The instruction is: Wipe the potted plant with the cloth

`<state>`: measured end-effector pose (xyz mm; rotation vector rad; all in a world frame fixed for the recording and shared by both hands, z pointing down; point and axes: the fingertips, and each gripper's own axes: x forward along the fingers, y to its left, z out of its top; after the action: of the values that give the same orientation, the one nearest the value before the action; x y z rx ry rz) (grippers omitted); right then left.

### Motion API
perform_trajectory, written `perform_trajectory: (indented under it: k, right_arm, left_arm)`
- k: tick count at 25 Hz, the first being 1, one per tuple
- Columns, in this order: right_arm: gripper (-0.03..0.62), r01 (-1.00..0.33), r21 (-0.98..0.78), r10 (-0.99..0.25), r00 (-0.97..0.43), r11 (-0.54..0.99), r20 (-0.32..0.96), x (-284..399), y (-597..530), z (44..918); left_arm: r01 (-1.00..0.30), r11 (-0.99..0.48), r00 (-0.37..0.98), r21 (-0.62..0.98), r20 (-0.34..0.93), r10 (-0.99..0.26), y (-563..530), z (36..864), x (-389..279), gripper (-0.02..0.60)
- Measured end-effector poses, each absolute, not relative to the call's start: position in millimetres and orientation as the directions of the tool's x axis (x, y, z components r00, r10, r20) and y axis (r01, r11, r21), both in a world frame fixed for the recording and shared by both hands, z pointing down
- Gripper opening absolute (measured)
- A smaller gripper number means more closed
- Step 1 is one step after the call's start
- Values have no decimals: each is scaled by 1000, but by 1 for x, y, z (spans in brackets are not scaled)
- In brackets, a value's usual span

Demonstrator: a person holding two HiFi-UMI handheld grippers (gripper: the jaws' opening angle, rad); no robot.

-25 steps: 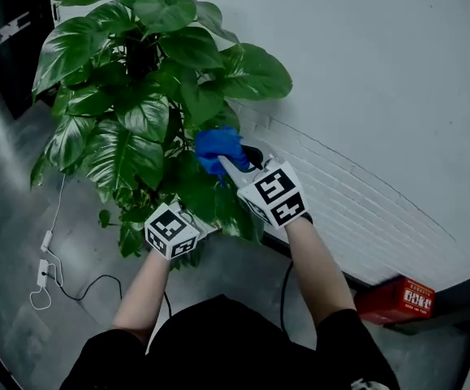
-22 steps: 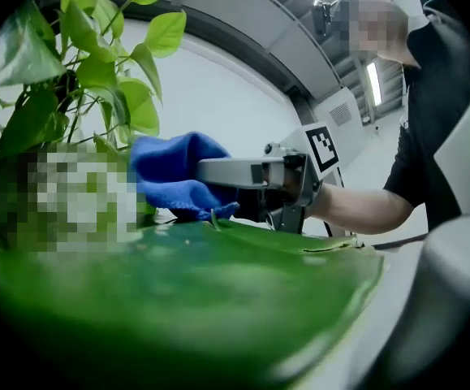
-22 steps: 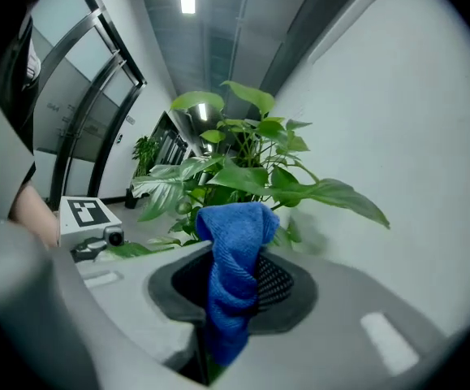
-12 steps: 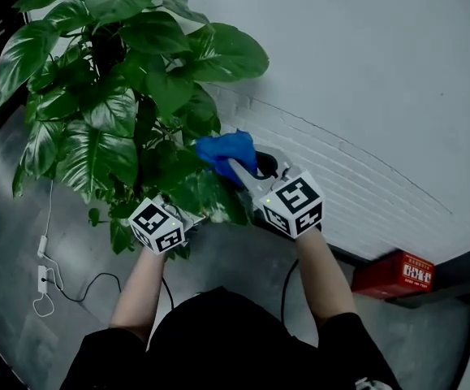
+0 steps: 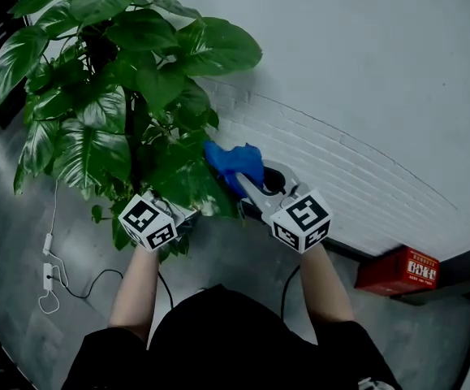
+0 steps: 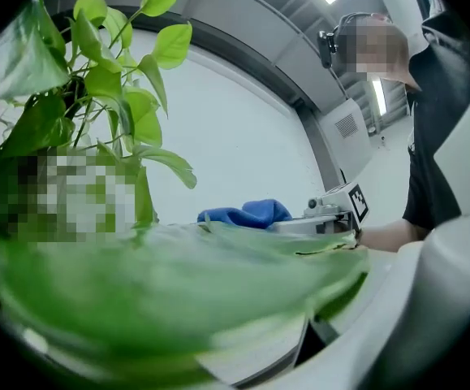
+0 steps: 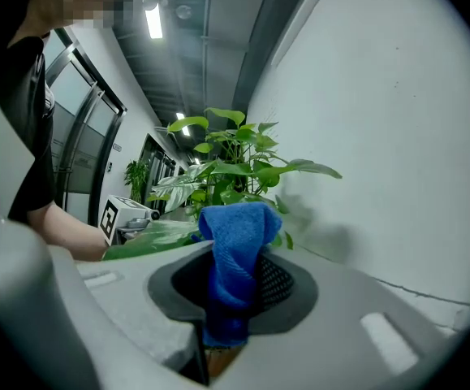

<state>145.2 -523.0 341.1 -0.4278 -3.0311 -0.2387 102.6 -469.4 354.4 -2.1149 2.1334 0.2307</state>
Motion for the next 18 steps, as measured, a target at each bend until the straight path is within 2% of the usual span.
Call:
perform_trajectory:
  k: [9,18]
  right_arm:
    - [89,299,140,282,-951,944,127,168,-525,366]
    - [89,310,112,293,-945,944,145,190,-523,384]
  left_arm:
    - [-998,60,-61,16,-164,-985,-463,364,103,469]
    - [-984,159,-168,78,-137,-976,-446,378,108,468]
